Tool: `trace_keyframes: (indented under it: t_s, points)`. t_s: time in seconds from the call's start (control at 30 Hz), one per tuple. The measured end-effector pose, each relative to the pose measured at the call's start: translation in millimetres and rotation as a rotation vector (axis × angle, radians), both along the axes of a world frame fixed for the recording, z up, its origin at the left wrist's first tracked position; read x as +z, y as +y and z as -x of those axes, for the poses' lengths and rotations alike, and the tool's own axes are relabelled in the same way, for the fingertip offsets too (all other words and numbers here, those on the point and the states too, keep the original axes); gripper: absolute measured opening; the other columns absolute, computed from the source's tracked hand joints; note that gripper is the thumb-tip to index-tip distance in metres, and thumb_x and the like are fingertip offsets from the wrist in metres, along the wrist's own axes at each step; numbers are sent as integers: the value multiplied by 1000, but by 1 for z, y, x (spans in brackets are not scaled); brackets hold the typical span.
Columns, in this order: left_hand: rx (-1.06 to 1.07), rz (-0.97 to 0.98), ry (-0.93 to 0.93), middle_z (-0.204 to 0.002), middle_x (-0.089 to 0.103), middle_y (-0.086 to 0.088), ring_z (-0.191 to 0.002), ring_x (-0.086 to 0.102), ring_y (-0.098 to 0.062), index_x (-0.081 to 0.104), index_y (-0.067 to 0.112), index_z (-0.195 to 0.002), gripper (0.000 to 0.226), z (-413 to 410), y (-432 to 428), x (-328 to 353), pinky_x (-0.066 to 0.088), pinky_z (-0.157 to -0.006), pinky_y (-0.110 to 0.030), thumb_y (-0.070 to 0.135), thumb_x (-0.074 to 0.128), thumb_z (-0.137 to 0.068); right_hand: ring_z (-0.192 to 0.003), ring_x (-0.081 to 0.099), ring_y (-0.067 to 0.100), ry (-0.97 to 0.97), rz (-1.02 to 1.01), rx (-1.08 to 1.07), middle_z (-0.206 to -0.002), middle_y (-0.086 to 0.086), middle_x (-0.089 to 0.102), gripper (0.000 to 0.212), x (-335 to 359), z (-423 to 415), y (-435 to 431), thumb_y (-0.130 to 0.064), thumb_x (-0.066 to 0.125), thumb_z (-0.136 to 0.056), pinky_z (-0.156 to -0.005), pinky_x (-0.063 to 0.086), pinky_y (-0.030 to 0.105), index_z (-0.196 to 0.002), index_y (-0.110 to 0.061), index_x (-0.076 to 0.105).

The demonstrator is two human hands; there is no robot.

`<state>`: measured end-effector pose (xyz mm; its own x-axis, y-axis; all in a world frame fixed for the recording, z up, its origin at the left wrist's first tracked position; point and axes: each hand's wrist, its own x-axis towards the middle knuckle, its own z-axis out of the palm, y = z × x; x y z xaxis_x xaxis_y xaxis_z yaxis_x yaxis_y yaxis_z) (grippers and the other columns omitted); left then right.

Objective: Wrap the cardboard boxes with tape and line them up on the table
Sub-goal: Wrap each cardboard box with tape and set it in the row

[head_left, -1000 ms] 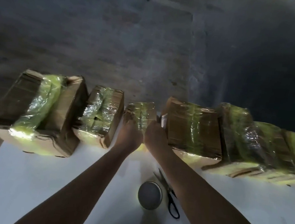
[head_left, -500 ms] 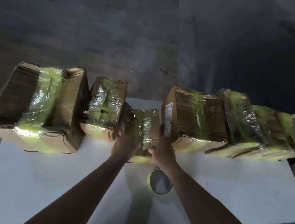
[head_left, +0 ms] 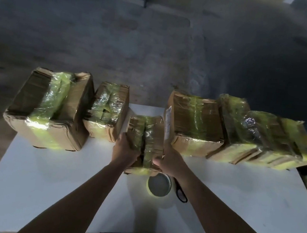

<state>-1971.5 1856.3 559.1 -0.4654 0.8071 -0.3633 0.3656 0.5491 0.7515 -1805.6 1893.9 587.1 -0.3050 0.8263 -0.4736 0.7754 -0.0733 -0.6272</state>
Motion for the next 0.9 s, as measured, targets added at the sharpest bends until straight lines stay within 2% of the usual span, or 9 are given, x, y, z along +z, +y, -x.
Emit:
trace_keyframes:
  t_s: [0.07, 0.17, 0.3, 0.43, 0.53, 0.6, 0.7, 0.8, 0.9]
  points:
    - [-4, -11, 28, -112, 61, -10, -102, 58, -32, 44, 10, -125, 62, -7, -8, 8, 51, -86, -42, 12, 75, -71, -83, 64, 17, -6, 61, -11, -107, 2, 63, 56, 4, -10, 3, -37, 65, -86, -73, 58, 35, -132, -15, 43]
    - [-42, -70, 77, -113, 62, -9, -104, 57, -30, 48, 10, -124, 58, -19, -25, 19, 50, -88, -44, 13, 75, -73, -95, 63, 23, 55, 140, -91, -125, 4, 55, 69, 11, -16, 7, -57, 63, -84, -69, 61, 38, -137, -21, 40]
    - [-1, -114, 43, -117, 62, -5, -108, 57, -27, 48, 14, -130, 57, -29, -51, 31, 51, -92, -46, 16, 73, -80, -82, 66, 17, 261, 254, -157, -107, -2, 64, 63, 13, -13, 3, -47, 77, -76, -51, 58, 34, -126, -24, 47]
    - [94, -112, 27, -106, 63, 1, -100, 60, -24, 52, 20, -129, 56, -26, -81, 37, 53, -84, -38, 20, 76, -79, -74, 70, 13, 384, 345, -120, -92, -5, 72, 34, 9, -8, -15, -42, 79, -75, -50, 56, 33, -103, -31, 62]
    - [113, -105, 66, -107, 66, 0, -98, 64, -23, 53, 21, -131, 54, -17, -98, 41, 55, -86, -41, 33, 74, -82, -81, 72, 20, 456, 377, -128, -91, -1, 74, 36, 9, 1, -27, -40, 78, -74, -59, 60, 44, -105, -25, 65]
    - [102, -65, 1, -107, 67, 3, -97, 64, -20, 52, 21, -131, 48, -12, -105, 40, 55, -86, -41, 41, 64, -89, -86, 71, 23, 478, 390, -170, -97, 2, 73, 42, 8, 7, -37, -41, 75, -76, -67, 60, 47, -112, -22, 62]
    - [62, -62, -253, -102, 66, 11, -98, 65, -14, 53, 25, -127, 44, -16, -114, 36, 54, -73, -24, 43, 65, -88, -90, 66, 22, 444, 352, -249, -106, 4, 67, 56, 5, 11, -47, -52, 65, -82, -64, 57, 36, -124, -17, 51]
    - [-32, -81, -281, -107, 64, 15, -100, 62, -8, 48, 34, -126, 71, -15, -118, 31, 50, -67, -14, 50, 82, -66, -94, 59, 22, 365, 360, -299, -115, 6, 60, 62, 0, 15, -52, -61, 52, -89, -56, 48, 28, -132, -16, 43]
    - [-94, -55, -296, -115, 64, 13, -106, 61, -11, 48, 31, -130, 98, 3, -122, 24, 55, -82, -28, 58, 88, -45, -110, 58, 26, 352, 450, -217, -129, 6, 57, 69, -5, 17, -53, -70, 39, -90, -56, 53, 31, -136, -19, 43]
